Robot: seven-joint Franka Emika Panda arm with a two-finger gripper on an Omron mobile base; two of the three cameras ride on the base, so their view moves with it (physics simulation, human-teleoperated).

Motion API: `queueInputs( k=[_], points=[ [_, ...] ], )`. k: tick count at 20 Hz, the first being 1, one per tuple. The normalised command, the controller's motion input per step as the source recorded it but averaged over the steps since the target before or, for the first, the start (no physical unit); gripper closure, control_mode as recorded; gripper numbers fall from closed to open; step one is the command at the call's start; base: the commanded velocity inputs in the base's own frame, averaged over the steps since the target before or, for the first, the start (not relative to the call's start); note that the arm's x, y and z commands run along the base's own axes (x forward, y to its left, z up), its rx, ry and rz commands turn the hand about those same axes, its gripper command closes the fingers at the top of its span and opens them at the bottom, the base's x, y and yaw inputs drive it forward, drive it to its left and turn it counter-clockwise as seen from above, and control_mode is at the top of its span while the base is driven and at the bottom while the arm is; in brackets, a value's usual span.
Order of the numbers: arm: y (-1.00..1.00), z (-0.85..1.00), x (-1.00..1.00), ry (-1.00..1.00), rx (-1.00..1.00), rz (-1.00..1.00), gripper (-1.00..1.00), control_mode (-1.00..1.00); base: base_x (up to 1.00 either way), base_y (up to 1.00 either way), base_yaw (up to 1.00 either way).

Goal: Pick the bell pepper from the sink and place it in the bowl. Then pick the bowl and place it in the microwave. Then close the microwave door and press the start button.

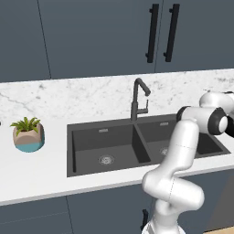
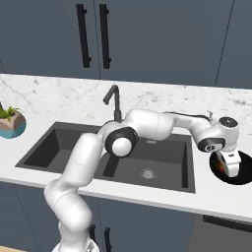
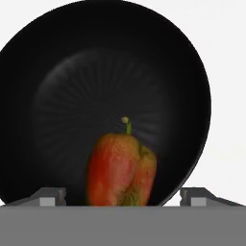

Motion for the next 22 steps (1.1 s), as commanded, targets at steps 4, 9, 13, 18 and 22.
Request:
queueInputs(
  k=[4,9,13,18,22],
  points=[
    [-0.04,0.02,-0.04,-0.02,0.01,0.0,-1.0,-1.0,0.0,0.0,0.0],
    [0.0,0.29,-0.4,-0.12,0.0,0.0,-1.0,-1.0,0.0,0.0,0.0],
    [0.0,0.23,-0.66,-0.13,0.0,-0.01,-1.0,-1.0,0.0,0.0,0.0],
    [0.0,0.04,-0.76,-0.07,0.04,-0.09,-1.0,-1.0,0.0,0.0,0.0],
    [0.0,-0.03,-0.58,-0.03,0.05,-0.16,-1.0,-1.0,0.0,0.0,0.0]
  ],
)
